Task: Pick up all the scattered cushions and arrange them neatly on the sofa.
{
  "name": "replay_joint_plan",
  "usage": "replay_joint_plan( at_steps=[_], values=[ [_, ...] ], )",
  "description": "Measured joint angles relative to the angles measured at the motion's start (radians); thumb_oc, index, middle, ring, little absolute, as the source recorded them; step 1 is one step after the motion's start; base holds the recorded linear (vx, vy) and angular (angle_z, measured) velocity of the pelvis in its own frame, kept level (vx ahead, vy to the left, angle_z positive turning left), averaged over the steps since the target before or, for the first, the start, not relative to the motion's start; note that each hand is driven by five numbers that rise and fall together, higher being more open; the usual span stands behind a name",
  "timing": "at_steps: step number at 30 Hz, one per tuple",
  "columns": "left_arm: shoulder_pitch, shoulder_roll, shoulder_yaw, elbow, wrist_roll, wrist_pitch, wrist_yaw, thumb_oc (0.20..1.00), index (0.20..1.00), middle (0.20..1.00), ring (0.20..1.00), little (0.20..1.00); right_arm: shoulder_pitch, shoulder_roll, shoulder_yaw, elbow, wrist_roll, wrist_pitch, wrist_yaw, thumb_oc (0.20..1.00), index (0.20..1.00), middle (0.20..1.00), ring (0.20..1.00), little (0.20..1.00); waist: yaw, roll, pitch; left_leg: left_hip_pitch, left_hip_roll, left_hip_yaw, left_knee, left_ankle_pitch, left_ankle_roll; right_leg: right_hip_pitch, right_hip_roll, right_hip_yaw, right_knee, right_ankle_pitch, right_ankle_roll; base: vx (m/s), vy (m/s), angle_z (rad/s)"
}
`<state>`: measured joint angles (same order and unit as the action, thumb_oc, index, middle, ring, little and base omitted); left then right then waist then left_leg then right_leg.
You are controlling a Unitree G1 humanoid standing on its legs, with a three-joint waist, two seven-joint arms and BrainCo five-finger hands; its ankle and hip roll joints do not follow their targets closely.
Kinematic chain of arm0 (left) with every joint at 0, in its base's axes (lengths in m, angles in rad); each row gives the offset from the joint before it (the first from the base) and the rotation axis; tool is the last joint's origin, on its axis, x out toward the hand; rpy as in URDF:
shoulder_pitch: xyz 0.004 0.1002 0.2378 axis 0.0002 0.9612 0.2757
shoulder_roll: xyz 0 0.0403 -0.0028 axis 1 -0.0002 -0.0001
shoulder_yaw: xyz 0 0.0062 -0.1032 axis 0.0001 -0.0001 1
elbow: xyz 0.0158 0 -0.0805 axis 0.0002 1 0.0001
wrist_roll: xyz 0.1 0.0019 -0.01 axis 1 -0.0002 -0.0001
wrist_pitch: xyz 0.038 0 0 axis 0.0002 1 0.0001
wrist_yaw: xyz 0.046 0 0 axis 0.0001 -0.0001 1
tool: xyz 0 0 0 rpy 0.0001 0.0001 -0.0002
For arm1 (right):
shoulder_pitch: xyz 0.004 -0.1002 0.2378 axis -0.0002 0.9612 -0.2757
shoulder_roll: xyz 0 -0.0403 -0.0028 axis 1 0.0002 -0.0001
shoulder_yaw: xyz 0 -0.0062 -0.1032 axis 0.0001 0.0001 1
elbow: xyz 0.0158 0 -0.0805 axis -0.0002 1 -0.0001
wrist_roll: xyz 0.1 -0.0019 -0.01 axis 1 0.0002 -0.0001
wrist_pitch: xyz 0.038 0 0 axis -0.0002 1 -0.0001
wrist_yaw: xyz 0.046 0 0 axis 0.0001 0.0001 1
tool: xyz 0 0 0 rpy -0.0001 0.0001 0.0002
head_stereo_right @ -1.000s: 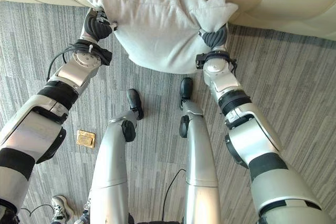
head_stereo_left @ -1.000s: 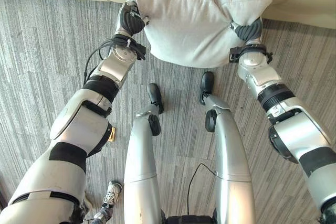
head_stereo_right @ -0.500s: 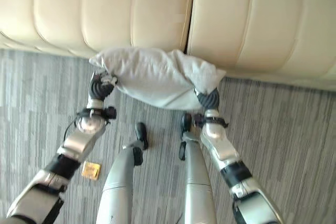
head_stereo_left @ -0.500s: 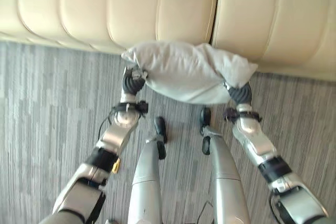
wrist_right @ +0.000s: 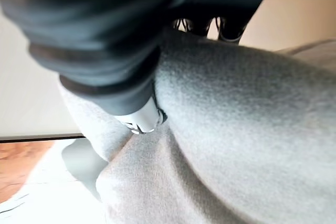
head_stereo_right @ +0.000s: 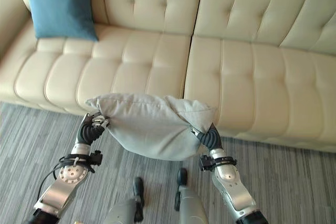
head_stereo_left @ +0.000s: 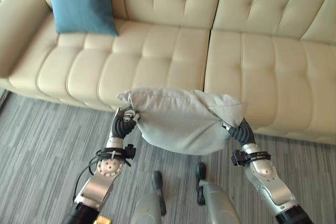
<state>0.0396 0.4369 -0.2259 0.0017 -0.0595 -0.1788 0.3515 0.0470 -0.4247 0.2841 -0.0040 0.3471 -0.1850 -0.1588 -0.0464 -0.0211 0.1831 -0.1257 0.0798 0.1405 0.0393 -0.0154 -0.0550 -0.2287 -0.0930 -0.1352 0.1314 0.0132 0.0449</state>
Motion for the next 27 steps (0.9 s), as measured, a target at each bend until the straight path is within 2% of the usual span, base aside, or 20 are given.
replay_joint_plan(
  at_steps=[3, 6, 9, 14, 16, 17, 18, 19, 20, 22, 23, 24, 25, 26, 27],
  values=[
    [0.005, -0.012, -0.001, 0.001, -0.004, 0.000, -0.017, 0.200, 0.200, 0.200, 0.200, 0.200, 0.009, 0.003, -0.020, 0.000, 0.000, 0.001, 0.012, 0.200, 0.200, 0.200, 0.200, 0.200, 0.000, 0.003, -0.010, 0.070, -0.001, 0.004, -0.037, 0.006, -0.002, 0.076, 0.006, 0.000, -0.054, 0.015, 0.006, 0.08, -0.005, -0.05],
    [0.007, -0.013, 0.000, 0.001, -0.008, 0.000, -0.030, 0.200, 0.200, 0.200, 0.200, 0.200, 0.008, 0.002, -0.025, 0.000, 0.000, 0.009, 0.013, 0.200, 0.200, 0.200, 0.200, 0.200, -0.002, 0.007, -0.049, 0.080, -0.004, 0.009, -0.052, 0.007, -0.002, 0.092, 0.007, 0.003, -0.087, 0.028, 0.010, 0.13, -0.062, -0.05],
    [0.015, -0.014, -0.002, 0.005, -0.009, 0.007, -0.041, 0.200, 0.200, 0.200, 0.200, 0.200, 0.012, 0.003, -0.024, 0.000, -0.003, 0.032, 0.013, 0.200, 0.200, 0.200, 0.200, 0.200, -0.005, 0.009, -0.054, 0.114, -0.001, 0.011, -0.065, 0.010, -0.007, 0.136, 0.013, 0.006, -0.122, 0.038, 0.012, 0.05, -0.104, -0.02],
    [0.038, -0.016, -0.006, 0.011, -0.043, 0.008, -0.058, 0.200, 0.200, 0.200, 0.200, 0.200, 0.032, -0.001, -0.024, 0.000, -0.025, 0.039, 0.018, 0.200, 0.200, 0.200, 0.200, 0.200, -0.002, 0.023, -0.067, 0.108, 0.018, 0.009, -0.056, 0.015, -0.016, 0.139, 0.035, 0.008, -0.130, 0.035, 0.008, 0.04, -0.220, 0.00],
    [0.039, -0.020, -0.008, 0.021, -0.043, 0.010, -0.062, 0.200, 0.200, 0.200, 0.200, 0.200, 0.047, -0.001, -0.024, 0.000, -0.033, 0.039, 0.018, 0.200, 0.200, 0.200, 0.200, 0.200, -0.002, 0.022, -0.067, 0.086, 0.025, 0.008, -0.023, 0.016, -0.018, 0.135, 0.039, 0.004, -0.133, 0.037, 0.000, 0.04, -0.214, 0.01],
    [0.039, -0.023, -0.008, 0.024, -0.043, 0.010, -0.065, 0.200, 0.200, 0.200, 0.200, 0.200, 0.048, -0.005, -0.024, 0.001, -0.033, 0.039, 0.019, 0.200, 0.200, 0.200, 0.200, 0.200, 0.001, 0.028, -0.064, 0.071, 0.034, 0.007, 0.005, 0.014, -0.031, 0.129, 0.051, 0.001, -0.122, 0.021, -0.005, 0.05, -0.218, 0.07],
    [0.033, -0.025, -0.008, 0.031, -0.043, 0.010, -0.069, 0.200, 0.200, 0.200, 0.200, 0.200, 0.052, -0.004, -0.025, 0.001, -0.034, 0.039, 0.019, 0.200, 0.200, 0.200, 0.200, 0.200, -0.001, 0.025, -0.064, 0.018, 0.044, 0.004, 0.097, 0.001, -0.059, 0.098, 0.049, 0.003, -0.072, -0.007, -0.024, 0.03, -0.111, 0.08],
    [0.035, -0.041, -0.010, 0.051, -0.043, 0.012, -0.071, 0.200, 0.200, 0.200, 0.200, 0.200, 0.066, -0.001, -0.027, 0.000, -0.034, 0.039, 0.019, 0.200, 0.200, 0.200, 0.200, 0.200, 0.004, 0.014, -0.063, -0.038, 0.047, 0.006, 0.208, 0.007, -0.058, 0.087, 0.039, 0.007, -0.053, -0.021, -0.040, 0.11, -0.149, 0.10],
    [0.037, -0.051, -0.011, 0.060, -0.043, 0.013, -0.077, 0.200, 0.200, 0.200, 0.200, 0.200, 0.069, -0.003, -0.032, 0.000, -0.034, 0.039, 0.018, 0.200, 0.200, 0.200, 0.200, 0.200, 0.004, 0.026, -0.059, -0.066, 0.052, -0.003, 0.255, 0.008, -0.050, 0.086, 0.045, 0.008, -0.043, -0.028, -0.051, 0.13, -0.048, 0.05],
    [0.033, -0.053, -0.016, 0.060, -0.043, 0.013, -0.078, 0.200, 0.200, 0.200, 0.200, 0.200, 0.070, -0.006, -0.039, 0.000, -0.034, 0.039, 0.016, 0.200, 0.200, 0.200, 0.200, 0.200, -0.001, 0.019, -0.049, -0.086, 0.036, -0.030, 0.241, -0.009, -0.025, 0.069, 0.040, 0.013, -0.036, -0.031, -0.059, 0.17, -0.002, 0.03],
    [0.030, -0.054, -0.020, 0.059, -0.043, 0.013, -0.081, 0.200, 0.200, 0.200, 0.200, 0.200, 0.070, -0.005, -0.050, 0.000, -0.034, 0.039, 0.016, 0.200, 0.200, 0.200, 0.200, 0.200, 0.000, 0.018, -0.046, -0.093, 0.007, -0.030, 0.195, -0.017, -0.015, 0.055, 0.026, 0.033, -0.036, -0.029, -0.071, 0.13, 0.018, 0.07],
    [0.025, -0.054, -0.026, 0.059, -0.043, 0.013, -0.086, 0.200, 0.200, 0.200, 0.200, 0.200, 0.070, -0.006, -0.061, 0.000, -0.034, 0.039, 0.016, 0.200, 0.200, 0.200, 0.200, 0.200, -0.002, 0.008, -0.037, -0.106, -0.017, -0.023, 0.162, -0.016, -0.016, 0.051, 0.013, 0.037, -0.046, -0.024, -0.080, 0.13, 0.020, 0.10],
    [0.019, -0.055, -0.034, 0.059, -0.042, 0.013, -0.089, 0.200, 0.200, 0.200, 0.200, 0.200, 0.070, -0.007, -0.071, 0.000, -0.034, 0.039, 0.012, 0.200, 0.200, 0.200, 0.200, 0.200, -0.002, 0.012, -0.032, -0.120, -0.033, -0.021, 0.139, -0.012, -0.017, 0.050, 0.009, 0.052, -0.056, -0.018, -0.084, 0.22, -0.003, 0.00],
    [0.022, -0.057, -0.041, 0.059, -0.042, 0.014, -0.090, 0.200, 0.200, 0.200, 0.200, 0.200, 0.070, -0.009, -0.076, 0.000, -0.034, 0.039, 0.007, 0.200, 0.200, 0.200, 0.200, 0.200, 0.009, 0.003, -0.018, -0.136, -0.050, -0.024, 0.092, -0.005, -0.023, 0.049, 0.007, 0.068, -0.068, -0.006, -0.083, 0.31, 0.004, -0.20],
    [0.028, -0.060, -0.040, 0.060, -0.042, 0.015, -0.090, 0.200, 0.200, 0.200, 0.200, 0.200, 0.069, -0.007, -0.078, 0.000, -0.034, 0.039, 0.007, 0.200, 0.200, 0.200, 0.200, 0.200, 0.021, 0.009, -0.014, -0.144, -0.054, -0.027, 0.050, 0.005, -0.039, 0.051, 0.008, 0.078, -0.078, -0.002, -0.082, 0.26, 0.000, -0.34]
  ],
)
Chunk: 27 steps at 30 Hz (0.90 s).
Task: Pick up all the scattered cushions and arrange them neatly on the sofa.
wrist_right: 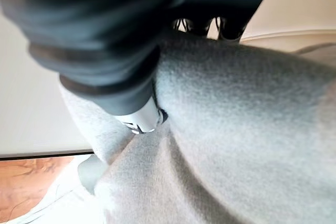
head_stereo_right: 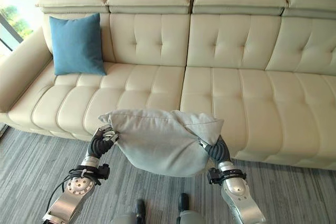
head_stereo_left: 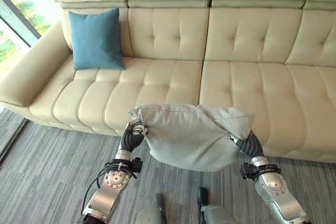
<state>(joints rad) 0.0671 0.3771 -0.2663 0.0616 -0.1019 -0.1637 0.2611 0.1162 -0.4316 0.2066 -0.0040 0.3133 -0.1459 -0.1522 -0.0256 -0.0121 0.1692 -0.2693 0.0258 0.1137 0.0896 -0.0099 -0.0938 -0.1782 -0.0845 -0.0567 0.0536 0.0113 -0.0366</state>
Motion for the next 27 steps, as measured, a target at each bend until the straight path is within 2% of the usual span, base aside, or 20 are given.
replay_joint_plan(
  at_steps=[3, 5, 6, 7, 8, 9, 10, 11, 13, 14, 15, 16, 19, 20, 22, 23, 24, 25, 26, 27],
  values=[
    [-0.001, -0.011, 0.002, 0.001, 0.000, 0.006, 0.000, 0.200, 0.200, 0.200, 0.200, 0.200, -0.001, 0.002, -0.003, 0.000, 0.000, 0.000, -0.008, 0.200, 0.200, 0.200, 0.200, 0.200, 0.026, 0.010, 0.026, -0.058, -0.006, -0.022, -0.081, 0.023, -0.007, 0.010, 0.013, 0.037, -0.044, 0.001, -0.001, 0.25, 0.058, -0.39],
    [0.002, -0.018, 0.002, 0.001, 0.000, 0.018, 0.000, 0.200, 0.200, 0.200, 0.200, 0.200, 0.005, -0.001, -0.003, -0.002, 0.000, 0.002, -0.008, 0.200, 0.200, 0.200, 0.200, 0.200, 0.042, 0.026, 0.037, -0.041, 0.015, -0.023, -0.116, 0.025, -0.012, 0.034, 0.028, 0.072, -0.078, 0.001, 0.004, 0.44, 0.159, -0.68],
    [0.010, -0.025, 0.003, 0.001, 0.000, 0.021, 0.000, 0.200, 0.200, 0.200, 0.200, 0.200, 0.009, -0.013, 0.001, -0.008, -0.002, 0.002, -0.007, 0.200, 0.200, 0.200, 0.200, 0.200, 0.046, 0.050, 0.034, -0.024, 0.028, -0.022, -0.113, 0.002, -0.028, 0.053, 0.044, 0.094, -0.117, 0.000, 0.019, 0.34, 0.139, -0.94],
    [0.010, -0.031, 0.010, 0.004, 0.000, 0.026, -0.001, 0.200, 0.200, 0.200, 0.200, 0.200, 0.003, -0.015, 0.009, -0.007, -0.003, 0.004, -0.009, 0.200, 0.200, 0.200, 0.200, 0.200, 0.051, 0.052, 0.037, -0.021, 0.027, -0.019, -0.110, 0.027, -0.023, 0.065, 0.039, 0.145, -0.147, -0.023, 0.054, 0.24, 0.115, -1.07],
    [0.014, -0.035, 0.029, 0.000, 0.000, 0.028, -0.003, 0.200, 0.200, 0.200, 0.200, 0.200, 0.000, -0.015, 0.015, -0.012, -0.006, 0.005, -0.005, 0.200, 0.200, 0.200, 0.200, 0.200, 0.071, 0.058, 0.038, -0.021, 0.028, -0.007, -0.117, 0.024, -0.015, 0.052, 0.048, 0.169, -0.123, -0.058, 0.080, 0.22, 0.119, -1.13],
    [0.016, -0.030, 0.039, -0.007, 0.000, 0.032, -0.003, 0.200, 0.200, 0.200, 0.200, 0.200, 0.003, -0.012, 0.015, -0.021, -0.011, 0.007, 0.002, 0.200, 0.200, 0.200, 0.200, 0.200, 0.080, 0.065, 0.044, -0.021, 0.043, 0.027, -0.111, 0.037, 0.002, 0.024, 0.057, 0.151, -0.027, -0.086, 0.108, 0.42, 0.247, -0.83],
    [0.017, -0.008, 0.041, -0.013, 0.000, 0.032, -0.006, 0.200, 0.200, 0.200, 0.200, 0.200, 0.026, 0.008, 0.017, -0.026, -0.017, 0.016, 0.011, 0.200, 0.200, 0.200, 0.200, 0.200, 0.072, 0.038, 0.047, -0.015, 0.030, 0.057, -0.064, 0.036, 0.015, 0.040, 0.038, 0.113, 0.160, -0.187, 0.123, 0.41, 0.266, -0.50],
    [0.018, 0.008, 0.044, -0.018, -0.001, 0.031, -0.007, 0.200, 0.200, 0.200, 0.200, 0.200, 0.031, 0.024, 0.020, -0.025, -0.018, 0.020, 0.015, 0.200, 0.200, 0.200, 0.200, 0.200, 0.076, 0.005, 0.045, -0.018, 0.012, 0.081, -0.023, 0.021, 0.040, 0.065, 0.014, 0.113, 0.217, -0.229, 0.110, 0.36, 0.257, -0.32],
    [0.018, 0.057, 0.056, -0.021, -0.002, 0.023, -0.010, 0.200, 0.200, 0.200, 0.200, 0.200, 0.030, 0.057, 0.022, -0.032, -0.018, 0.020, 0.036, 0.200, 0.200, 0.200, 0.200, 0.200, 0.099, -0.085, 0.017, -0.057, -0.041, 0.131, 0.053, -0.016, 0.098, 0.099, -0.056, 0.126, 0.195, -0.251, 0.090, 0.12, 0.119, -0.53],
    [0.013, 0.064, 0.076, -0.020, -0.005, 0.024, -0.017, 0.200, 0.200, 0.200, 0.200, 0.200, 0.010, 0.060, 0.030, -0.037, -0.018, 0.022, 0.044, 0.200, 0.200, 0.200, 0.200, 0.200, 0.108, -0.095, 0.026, -0.070, -0.049, 0.139, 0.069, -0.016, 0.133, 0.106, -0.074, 0.125, 0.172, -0.257, 0.127, 0.10, 0.124, -0.53],
    [0.012, 0.062, 0.085, -0.021, -0.006, 0.026, -0.017, 0.200, 0.200, 0.200, 0.200, 0.200, -0.004, 0.057, 0.033, -0.041, -0.019, 0.023, 0.047, 0.200, 0.200, 0.200, 0.200, 0.200, 0.109, -0.083, 0.032, -0.078, -0.042, 0.141, 0.071, 0.012, 0.176, 0.104, -0.070, 0.133, 0.161, -0.246, 0.139, 0.14, 0.163, -0.40],
    [0.007, 0.066, 0.090, -0.018, -0.006, 0.026, -0.019, 0.200, 0.200, 0.200, 0.200, 0.200, -0.011, 0.060, 0.035, -0.044, -0.019, 0.023, 0.050, 0.200, 0.200, 0.200, 0.200, 0.200, 0.099, -0.083, 0.038, -0.080, -0.050, 0.144, 0.078, 0.016, 0.197, 0.100, -0.067, 0.138, 0.156, -0.225, 0.154, 0.12, 0.150, -0.35],
    [0.006, 0.067, 0.096, -0.018, -0.005, 0.027, -0.022, 0.200, 0.200, 0.200, 0.200, 0.200, -0.021, 0.057, 0.039, -0.044, -0.019, 0.025, 0.049, 0.200, 0.200, 0.200, 0.200, 0.200, 0.079, -0.068, 0.040, -0.062, -0.052, 0.144, 0.053, 0.035, 0.217, 0.013, -0.064, 0.136, 0.318, -0.204, 0.187, 0.14, 0.137, -0.21],
    [0.004, 0.064, 0.098, -0.016, -0.005, 0.027, -0.020, 0.200, 0.200, 0.200, 0.200, 0.200, -0.031, 0.057, 0.039, -0.046, -0.020, 0.024, 0.047, 0.200, 0.200, 0.200, 0.200, 0.200, 0.063, -0.048, 0.057, -0.005, -0.051, 0.147, -0.003, 0.058, 0.242, -0.083, -0.068, 0.115, 0.485, -0.216, 0.187, 0.24, 0.112, -0.02],
    [0.004, 0.063, 0.095, -0.017, -0.005, 0.028, -0.020, 0.200, 0.200, 0.200, 0.200, 0.200, -0.028, 0.053, 0.038, -0.050, -0.020, 0.024, 0.046, 0.200, 0.200, 0.200, 0.200, 0.200, 0.054, -0.041, 0.059, 0.002, -0.051, 0.143, -0.008, 0.059, 0.242, -0.091, -0.067, 0.106, 0.478, -0.220, 0.186, 0.14, 0.039, -0.11],
    [0.002, 0.055, 0.110, -0.016, -0.006, 0.024, -0.016, 0.200, 0.200, 0.200, 0.200, 0.200, -0.050, 0.041, 0.048, -0.049, -0.019, 0.024, 0.048, 0.200, 0.200, 0.200, 0.200, 0.200, 0.047, -0.020, 0.073, 0.046, -0.047, 0.153, -0.038, 0.047, 0.241, -0.159, -0.081, 0.032, 0.402, -0.228, 0.181, 0.16, -0.016, -0.20],
    [0.003, 0.051, 0.112, -0.017, -0.005, 0.025, -0.015, 0.200, 0.200, 0.200, 0.200, 0.200, -0.052, 0.039, 0.047, -0.051, -0.019, 0.023, 0.048, 0.200, 0.200, 0.200, 0.200, 0.200, 0.040, -0.009, 0.079, 0.057, -0.044, 0.157, -0.043, 0.048, 0.239, -0.166, -0.079, 0.013, 0.347, -0.207, 0.178, 0.22, -0.032, -0.12],
    [0.002, 0.051, 0.113, -0.017, -0.005, 0.022, -0.016, 0.200, 0.200, 0.200, 0.200, 0.200, -0.045, 0.036, 0.051, -0.052, -0.018, 0.023, 0.045, 0.200, 0.200, 0.200, 0.200, 0.200, 0.027, -0.008, 0.080, 0.077, -0.047, 0.152, -0.047, 0.033, 0.234, -0.196, -0.080, -0.001, 0.288, -0.159, 0.172, 0.31, -0.058, -0.01],
    [0.005, 0.042, 0.128, -0.011, -0.005, 0.015, -0.013, 0.200, 0.200, 0.200, 0.200, 0.200, -0.054, 0.032, 0.066, -0.054, -0.018, 0.023, 0.047, 0.200, 0.200, 0.200, 0.200, 0.200, 0.031, -0.001, 0.082, 0.083, -0.048, 0.156, -0.049, 0.002, 0.222, -0.237, -0.080, -0.014, 0.235, -0.123, 0.184, 0.32, -0.103, -0.06],
    [0.000, 0.030, 0.132, 0.005, -0.005, 0.015, -0.008, 0.200, 0.200, 0.200, 0.200, 0.200, -0.064, 0.034, 0.066, -0.052, -0.018, 0.023, 0.055, 0.200, 0.200, 0.200, 0.200, 0.200, 0.028, 0.004, 0.089, 0.101, -0.049, 0.161, -0.062, 0.006, 0.207, -0.246, -0.089, -0.046, 0.056, -0.034, 0.200, 0.34, -0.126, -0.12]
  ],
)
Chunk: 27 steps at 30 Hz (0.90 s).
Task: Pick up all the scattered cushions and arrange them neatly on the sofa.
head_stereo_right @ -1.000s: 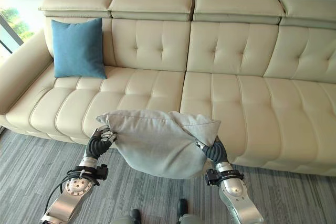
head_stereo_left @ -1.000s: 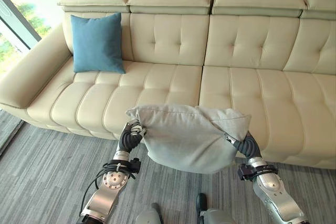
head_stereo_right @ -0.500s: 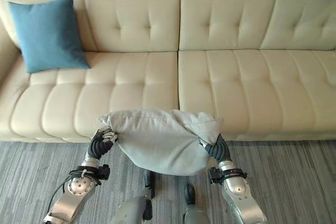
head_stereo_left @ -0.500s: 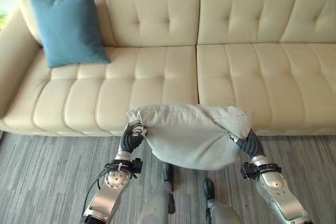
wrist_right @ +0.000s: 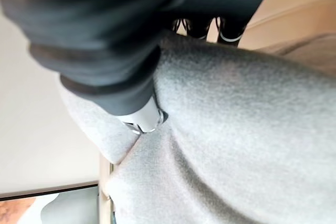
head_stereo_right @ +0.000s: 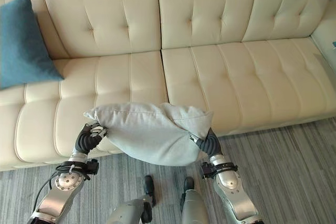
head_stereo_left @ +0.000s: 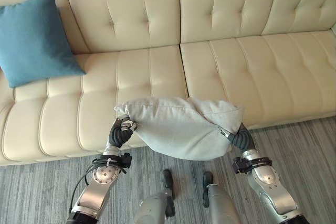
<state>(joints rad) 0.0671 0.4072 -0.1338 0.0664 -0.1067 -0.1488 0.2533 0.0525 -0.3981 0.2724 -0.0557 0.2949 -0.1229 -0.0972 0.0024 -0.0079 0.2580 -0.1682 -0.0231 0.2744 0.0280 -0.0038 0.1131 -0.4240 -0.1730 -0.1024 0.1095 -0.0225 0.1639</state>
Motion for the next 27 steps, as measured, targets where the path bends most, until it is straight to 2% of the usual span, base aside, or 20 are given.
replay_joint_plan(
  at_steps=[1, 3, 4, 5, 6, 7, 8, 10, 12, 14, 15, 17, 19, 20, 21, 23, 24, 25, 26, 27],
  values=[
    [0.001, -0.006, 0.000, 0.010, 0.001, 0.000, -0.001, 0.200, 0.200, 0.200, 0.200, 0.200, 0.002, 0.000, 0.000, 0.006, 0.000, 0.001, 0.001, 0.200, 0.200, 0.200, 0.200, 0.200, 0.000, 0.000, 0.001, 0.018, -0.006, -0.003, -0.005, -0.001, 0.000, 0.001, -0.002, -0.007, -0.091, 0.054, -0.003, 0.36, -0.166, 0.10],
    [0.003, -0.021, 0.000, 0.023, 0.001, 0.000, -0.001, 0.200, 0.200, 0.200, 0.200, 0.200, 0.009, 0.000, -0.001, 0.010, 0.000, 0.004, 0.003, 0.200, 0.200, 0.200, 0.200, 0.200, -0.009, -0.002, 0.002, 0.056, -0.015, -0.025, -0.015, -0.012, -0.015, 0.010, -0.008, -0.003, -0.168, 0.111, -0.014, 0.19, -0.109, 0.27],
    [0.005, -0.026, -0.002, 0.023, 0.001, 0.000, -0.001, 0.200, 0.200, 0.200, 0.200, 0.200, 0.015, 0.000, -0.002, 0.010, -0.001, 0.004, 0.003, 0.200, 0.200, 0.200, 0.200, 0.200, -0.017, -0.005, 0.002, 0.073, -0.021, -0.046, -0.016, -0.015, -0.025, 0.027, -0.007, 0.001, -0.171, 0.129, -0.018, 0.27, -0.216, 1.01],
    [0.012, -0.018, -0.015, 0.018, 0.004, 0.000, -0.005, 0.200, 0.200, 0.200, 0.200, 0.200, 0.053, 0.001, -0.009, 0.009, 0.000, 0.002, 0.002, 0.200, 0.200, 0.200, 0.200, 0.200, -0.035, -0.039, -0.002, 0.127, -0.046, -0.098, -0.017, -0.029, -0.052, 0.091, -0.024, 0.018, -0.133, 0.146, -0.026, 0.27, -0.218, 1.07],
    [0.016, -0.014, -0.021, 0.018, 0.005, 0.000, -0.007, 0.200, 0.200, 0.200, 0.200, 0.200, 0.064, 0.000, -0.011, 0.009, 0.000, 0.002, 0.004, 0.200, 0.200, 0.200, 0.200, 0.200, -0.034, -0.056, -0.008, 0.140, -0.055, -0.107, -0.009, -0.043, -0.072, 0.105, -0.020, 0.039, -0.134, 0.223, -0.064, 0.29, -0.248, 0.98],
    [0.021, -0.030, -0.020, 0.020, 0.006, -0.001, -0.009, 0.200, 0.200, 0.200, 0.200, 0.200, 0.063, -0.004, -0.014, 0.015, 0.000, 0.002, 0.009, 0.200, 0.200, 0.200, 0.200, 0.200, -0.027, -0.051, -0.008, 0.150, -0.042, -0.126, 0.003, -0.061, -0.097, 0.107, -0.018, 0.031, -0.111, 0.264, -0.078, 0.24, -0.280, 0.38],
    [0.028, -0.065, -0.021, 0.013, 0.006, -0.002, -0.008, 0.200, 0.200, 0.200, 0.200, 0.200, 0.062, -0.015, -0.027, 0.015, 0.000, 0.002, 0.010, 0.200, 0.200, 0.200, 0.200, 0.200, -0.017, -0.013, -0.016, 0.128, 0.013, -0.138, 0.036, -0.086, -0.126, 0.112, 0.025, -0.002, -0.097, 0.245, -0.099, 0.24, -0.282, 0.25],
    [0.022, -0.079, -0.018, 0.018, 0.005, -0.010, -0.010, 0.200, 0.200, 0.200, 0.200, 0.200, 0.041, -0.026, -0.038, 0.028, 0.000, 0.003, 0.017, 0.200, 0.200, 0.200, 0.200, 0.200, -0.024, 0.008, -0.013, 0.122, 0.058, -0.163, 0.064, -0.089, -0.149, 0.137, 0.062, -0.045, -0.098, 0.234, -0.134, 0.12, -0.234, 0.46],
    [-0.001, -0.086, -0.034, 0.020, 0.004, -0.013, -0.020, 0.200, 0.200, 0.200, 0.200, 0.200, 0.044, -0.035, -0.070, 0.028, 0.001, 0.004, 0.018, 0.200, 0.200, 0.200, 0.200, 0.200, -0.031, 0.007, -0.015, 0.056, 0.100, -0.165, 0.235, -0.091, -0.169, 0.184, 0.083, -0.095, -0.100, 0.205, -0.170, 0.06, -0.222, 0.61],
    [-0.001, -0.086, -0.044, 0.018, 0.004, -0.018, -0.021, 0.200, 0.200, 0.200, 0.200, 0.200, 0.031, -0.041, -0.087, 0.019, 0.001, -0.002, 0.019, 0.200, 0.200, 0.200, 0.200, 0.200, -0.024, 0.004, -0.013, -0.013, 0.115, -0.173, 0.368, -0.083, -0.179, 0.203, 0.088, -0.096, -0.098, 0.177, -0.197, 0.05, -0.109, 0.11],
    [-0.008, -0.088, -0.059, 0.021, 0.000, -0.019, -0.020, 0.200, 0.200, 0.200, 0.200, 0.200, 0.027, -0.054, -0.099, 0.017, 0.002, -0.005, 0.016, 0.200, 0.200, 0.200, 0.200, 0.200, -0.026, 0.015, -0.014, -0.056, 0.127, -0.184, 0.447, -0.078, -0.193, 0.213, 0.097, -0.098, -0.103, 0.146, -0.212, 0.06, -0.045, 0.06],
    [-0.028, -0.089, -0.066, 0.022, 0.000, -0.019, -0.021, 0.200, 0.200, 0.200, 0.200, 0.200, 0.021, -0.055, -0.110, 0.017, 0.001, -0.005, 0.008, 0.200, 0.200, 0.200, 0.200, 0.200, -0.028, 0.008, -0.011, -0.083, 0.121, -0.182, 0.389, -0.085, -0.196, 0.218, 0.097, -0.101, -0.128, 0.147, -0.211, 0.10, 0.003, 0.11],
    [-0.046, -0.088, -0.066, 0.024, 0.000, -0.019, -0.020, 0.200, 0.200, 0.200, 0.200, 0.200, 0.015, -0.051, -0.113, 0.019, 0.000, -0.004, -0.002, 0.200, 0.200, 0.200, 0.200, 0.200, -0.029, 0.009, -0.010, -0.102, 0.111, -0.182, 0.268, -0.084, -0.196, 0.222, 0.103, -0.109, -0.140, 0.152, -0.213, 0.18, 0.085, 0.09],
    [-0.070, -0.088, -0.066, 0.037, 0.000, -0.018, -0.018, 0.200, 0.200, 0.200, 0.200, 0.200, 0.001, -0.050, -0.109, 0.020, 0.000, -0.003, -0.012, 0.200, 0.200, 0.200, 0.200, 0.200, -0.028, 0.002, -0.007, -0.109, 0.089, -0.186, 0.154, -0.073, -0.185, 0.237, 0.103, -0.103, -0.166, 0.163, -0.197, 0.20, 0.128, -0.09],
    [-0.070, -0.087, -0.062, 0.036, 0.000, -0.017, -0.014, 0.200, 0.200, 0.200, 0.200, 0.200, -0.011, -0.050, -0.105, 0.019, -0.001, -0.003, -0.011, 0.200, 0.200, 0.200, 0.200, 0.200, -0.029, 0.005, -0.006, -0.092, 0.088, -0.183, 0.088, -0.057, -0.173, 0.243, 0.115, -0.090, -0.170, 0.166, -0.193, 0.14, 0.086, -0.37],
    [-0.068, -0.081, -0.059, 0.036, 0.000, -0.016, -0.007, 0.200, 0.200, 0.200, 0.200, 0.200, -0.022, -0.050, -0.090, 0.017, -0.002, -0.003, -0.013, 0.200, 0.200, 0.200, 0.200, 0.200, -0.023, 0.030, -0.008, -0.063, 0.103, -0.185, 0.035, -0.021, -0.163, 0.266, 0.152, -0.074, -0.171, 0.164, -0.196, 0.09, 0.064, -0.59],
    [-0.069, -0.077, -0.058, 0.036, 0.000, -0.016, -0.003, 0.200, 0.200, 0.200, 0.200, 0.200, -0.021, -0.050, -0.087, 0.016, -0.002, -0.003, -0.014, 0.200, 0.200, 0.200, 0.200, 0.200, -0.021, 0.031, -0.008, -0.054, 0.107, -0.192, 0.032, 0.024, -0.161, 0.270, 0.159, -0.063, -0.168, 0.161, -0.192, 0.20, 0.120, -0.46],
    [-0.073, -0.075, -0.058, 0.035, 0.000, -0.016, -0.001, 0.200, 0.200, 0.200, 0.200, 0.200, -0.021, -0.050, -0.087, 0.015, -0.003, -0.003, -0.015, 0.200, 0.200, 0.200, 0.200, 0.200, -0.026, 0.029, -0.009, -0.048, 0.105, -0.183, 0.033, 0.039, -0.159, 0.276, 0.155, -0.061, -0.170, 0.158, -0.187, 0.16, 0.090, -0.61],
    [-0.076, -0.072, -0.062, 0.035, 0.000, -0.013, 0.001, 0.200, 0.200, 0.200, 0.200, 0.200, -0.033, -0.050, -0.085, 0.014, -0.021, -0.002, -0.032, 0.200, 0.200, 0.200, 0.200, 0.200, -0.028, 0.019, -0.013, -0.009, 0.083, -0.147, -0.004, 0.056, -0.142, 0.282, 0.132, -0.027, -0.167, 0.152, -0.157, 0.17, 0.098, -0.48],
    [-0.078, -0.069, -0.062, 0.035, 0.000, -0.013, 0.003, 0.200, 0.200, 0.200, 0.200, 0.200, -0.046, -0.050, -0.085, 0.012, -0.022, -0.002, -0.032, 0.200, 0.200, 0.200, 0.200, 0.200, -0.030, 0.017, -0.014, 0.008, 0.070, -0.143, -0.021, 0.062, -0.133, 0.288, 0.122, -0.015, -0.168, 0.155, -0.148, 0.08, 0.064, -0.41]
  ],
)
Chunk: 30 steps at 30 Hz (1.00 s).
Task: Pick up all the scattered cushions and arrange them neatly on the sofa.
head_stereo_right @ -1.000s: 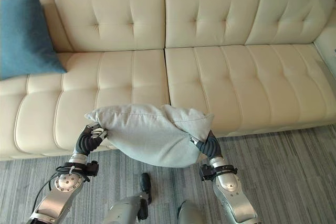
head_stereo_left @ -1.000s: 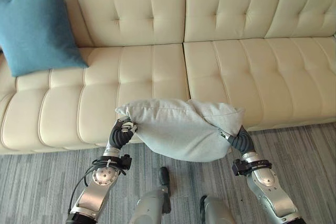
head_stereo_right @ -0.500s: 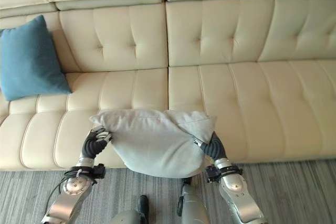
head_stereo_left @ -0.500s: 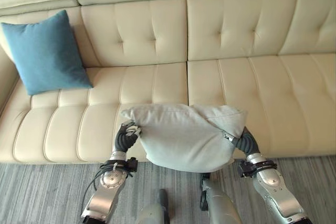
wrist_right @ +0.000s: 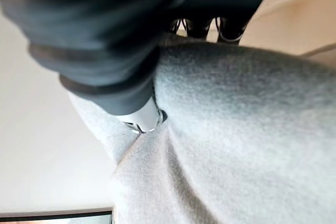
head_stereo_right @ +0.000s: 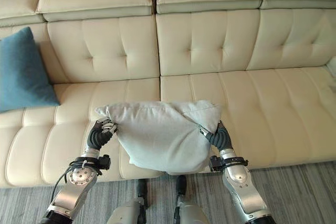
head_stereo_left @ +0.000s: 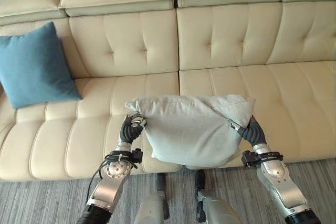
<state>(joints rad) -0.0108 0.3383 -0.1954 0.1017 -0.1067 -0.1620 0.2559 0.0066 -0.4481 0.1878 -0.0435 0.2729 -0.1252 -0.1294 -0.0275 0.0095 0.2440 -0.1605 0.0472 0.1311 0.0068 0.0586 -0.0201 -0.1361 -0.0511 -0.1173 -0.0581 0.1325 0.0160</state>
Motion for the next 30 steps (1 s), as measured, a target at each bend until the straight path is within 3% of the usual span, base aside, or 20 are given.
replay_joint_plan(
  at_steps=[3, 5, 7, 8, 13, 18, 21, 27, 28, 29, 30],
  values=[
    [-0.078, 0.039, 0.001, 0.010, 0.000, 0.001, 0.048, 0.200, 0.200, 0.200, 0.200, 0.200, -0.154, 0.001, 0.041, -0.005, -0.030, 0.001, -0.045, 0.200, 0.200, 0.200, 0.200, 0.200, 0.005, -0.008, -0.007, 0.018, -0.031, 0.017, -0.046, 0.028, 0.021, -0.006, -0.028, 0.010, -0.002, 0.015, 0.029, 0.03, 0.054, -0.01],
    [-0.252, 0.062, 0.000, 0.071, -0.005, 0.003, 0.115, 0.200, 0.200, 0.200, 0.200, 0.200, -0.386, 0.017, 0.099, 0.032, -0.062, 0.001, -0.109, 0.200, 0.200, 0.200, 0.200, 0.200, 0.017, -0.010, -0.010, -0.021, -0.039, 0.016, -0.050, 0.048, 0.042, -0.045, -0.036, 0.008, -0.001, 0.024, 0.032, -0.06, 0.010, 0.13],
    [-0.527, 0.106, -0.002, 0.164, -0.009, 0.006, 0.193, 0.200, 0.200, 0.200, 0.200, 0.200, -0.706, 0.041, 0.131, 0.150, -0.098, -0.001, -0.190, 0.200, 0.200, 0.200, 0.200, 0.200, 0.025, -0.010, -0.010, -0.110, -0.041, 0.004, -0.048, 0.074, 0.040, -0.125, -0.036, 0.003, -0.007, 0.044, 0.032, -0.03, -0.014, 0.17],
    [-0.567, 0.116, -0.002, 0.165, -0.018, 0.006, 0.207, 0.200, 0.200, 0.200, 0.200, 0.200, -0.744, 0.036, 0.130, 0.156, -0.100, -0.003, -0.204, 0.200, 0.200, 0.200, 0.200, 0.200, 0.030, -0.010, -0.010, -0.119, -0.041, -0.003, -0.049, 0.075, 0.041, -0.128, -0.036, 0.000, -0.012, 0.045, 0.033, 0.00, -0.022, 0.20],
    [-0.710, 0.144, -0.091, 0.285, -0.053, -0.028, 0.259, 0.200, 0.200, 0.200, 0.200, 0.200, -0.846, 0.005, 0.161, 0.363, -0.118, -0.027, -0.273, 0.200, 0.200, 0.200, 0.200, 0.200, 0.038, -0.011, -0.009, -0.129, -0.034, -0.009, -0.058, 0.077, 0.038, -0.133, -0.027, 0.004, -0.023, 0.045, 0.033, -0.06, -0.038, 0.06],
    [-0.786, 0.132, -0.235, 0.518, -0.198, -0.035, 0.220, 0.200, 0.200, 0.200, 0.200, 0.200, -0.877, 0.000, 0.204, 0.617, -0.092, 0.011, -0.301, 0.200, 0.200, 0.200, 0.200, 0.200, 0.025, -0.009, 0.006, -0.240, -0.031, -0.008, -0.066, 0.097, 0.029, -0.252, -0.024, 0.008, -0.023, 0.057, 0.032, -0.06, -0.038, -0.04],
    [-0.838, 0.138, -0.220, 0.511, -0.228, -0.060, 0.214, 0.200, 0.200, 0.200, 0.200, 0.200, -0.921, -0.009, 0.185, 0.663, -0.053, -0.033, -0.313, 0.200, 0.200, 0.200, 0.200, 0.200, 0.009, -0.001, 0.051, -0.250, -0.030, -0.008, -0.068, 0.099, 0.026, -0.264, -0.022, 0.009, -0.023, 0.057, 0.033, -0.05, -0.039, -0.04],
    [-0.837, 0.155, -0.180, 0.428, -0.231, -0.059, 0.215, 0.200, 0.200, 0.200, 0.200, 0.200, -0.925, -0.020, 0.190, 0.582, -0.035, -0.016, -0.340, 0.200, 0.200, 0.200, 0.200, 0.200, 0.010, 0.000, 0.055, -0.260, -0.020, -0.006, -0.086, 0.114, 0.023, -0.285, -0.011, 0.011, -0.023, 0.065, 0.029, 0.00, -0.016, -0.02],
    [-0.829, 0.158, -0.173, 0.418, -0.229, -0.058, 0.216, 0.200, 0.200, 0.200, 0.200, 0.200, -0.925, -0.021, 0.192, 0.576, -0.035, -0.015, -0.340, 0.457, 0.457, 0.457, 0.457, 0.457, 0.009, 0.000, 0.055, -0.260, -0.018, -0.006, -0.086, 0.114, 0.023, -0.284, -0.009, 0.011, -0.023, 0.067, 0.027, 0.00, 0.000, 0.00],
    [-0.826, 0.162, -0.172, 0.417, -0.227, -0.057, 0.216, 0.432, 0.432, 0.432, 0.432, 0.432, -0.925, -0.021, 0.192, 0.575, -0.035, -0.015, -0.339, 1.000, 1.000, 1.000, 1.000, 1.000, 0.010, 0.000, 0.055, -0.258, -0.016, -0.005, -0.086, 0.114, 0.023, -0.283, -0.008, 0.010, -0.023, 0.067, 0.027, 0.00, 0.000, 0.00],
    [-0.824, 0.168, -0.171, 0.416, -0.227, -0.053, 0.216, 1.000, 1.000, 1.000, 1.000, 1.000, -0.925, -0.021, 0.194, 0.575, -0.035, -0.012, -0.339, 1.000, 1.000, 1.000, 1.000, 1.000, 0.009, 0.000, 0.055, -0.256, -0.015, -0.005, -0.086, 0.114, 0.023, -0.281, -0.006, 0.010, -0.023, 0.067, 0.027, 0.00, 0.000, 0.00]
  ],
)
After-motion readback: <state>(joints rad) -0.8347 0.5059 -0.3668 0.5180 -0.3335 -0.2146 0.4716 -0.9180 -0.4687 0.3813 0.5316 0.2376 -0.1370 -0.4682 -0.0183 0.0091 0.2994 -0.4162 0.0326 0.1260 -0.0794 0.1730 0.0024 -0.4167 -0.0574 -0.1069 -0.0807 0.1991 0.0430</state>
